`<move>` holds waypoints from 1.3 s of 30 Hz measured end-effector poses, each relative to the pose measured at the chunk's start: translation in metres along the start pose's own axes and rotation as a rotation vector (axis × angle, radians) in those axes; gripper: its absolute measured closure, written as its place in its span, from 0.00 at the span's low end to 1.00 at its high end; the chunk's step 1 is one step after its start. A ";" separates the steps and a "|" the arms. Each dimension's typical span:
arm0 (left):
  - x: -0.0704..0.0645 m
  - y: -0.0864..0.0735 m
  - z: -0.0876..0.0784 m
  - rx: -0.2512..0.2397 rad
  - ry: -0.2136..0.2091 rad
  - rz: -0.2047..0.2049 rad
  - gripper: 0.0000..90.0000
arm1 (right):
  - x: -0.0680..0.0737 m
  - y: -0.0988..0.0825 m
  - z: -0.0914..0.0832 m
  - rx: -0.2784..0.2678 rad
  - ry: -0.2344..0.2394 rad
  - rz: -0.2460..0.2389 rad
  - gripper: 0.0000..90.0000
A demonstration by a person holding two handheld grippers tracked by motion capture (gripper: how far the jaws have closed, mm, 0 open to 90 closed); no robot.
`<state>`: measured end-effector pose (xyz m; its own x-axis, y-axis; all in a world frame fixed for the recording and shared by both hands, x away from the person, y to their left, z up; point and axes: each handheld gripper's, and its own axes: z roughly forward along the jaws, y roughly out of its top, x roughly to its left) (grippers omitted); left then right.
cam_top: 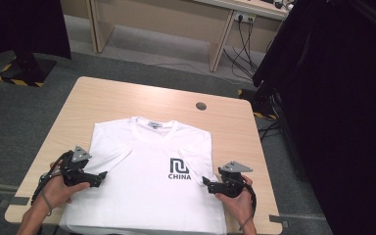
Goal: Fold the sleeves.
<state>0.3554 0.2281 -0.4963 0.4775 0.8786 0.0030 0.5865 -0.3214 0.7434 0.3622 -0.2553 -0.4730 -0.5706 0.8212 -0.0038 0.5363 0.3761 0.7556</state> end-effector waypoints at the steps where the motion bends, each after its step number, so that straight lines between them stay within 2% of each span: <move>1: 0.000 0.000 0.000 -0.001 0.000 0.000 0.00 | 0.000 0.000 0.000 0.000 0.001 0.000 0.26; 12: 0.000 0.000 0.000 0.000 0.001 -0.001 0.00 | 0.003 -0.002 -0.003 -0.020 0.010 0.020 0.19; 19: 0.000 0.000 0.000 -0.001 0.002 -0.001 0.00 | 0.002 -0.006 -0.004 -0.008 0.021 0.008 0.13; 39: 0.000 0.000 0.000 -0.001 0.002 -0.001 0.00 | 0.000 -0.022 -0.022 -0.046 0.016 0.019 0.12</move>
<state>0.3554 0.2280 -0.4965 0.4759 0.8795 0.0033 0.5865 -0.3201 0.7440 0.3367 -0.2732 -0.4757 -0.5705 0.8210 0.0212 0.5185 0.3400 0.7846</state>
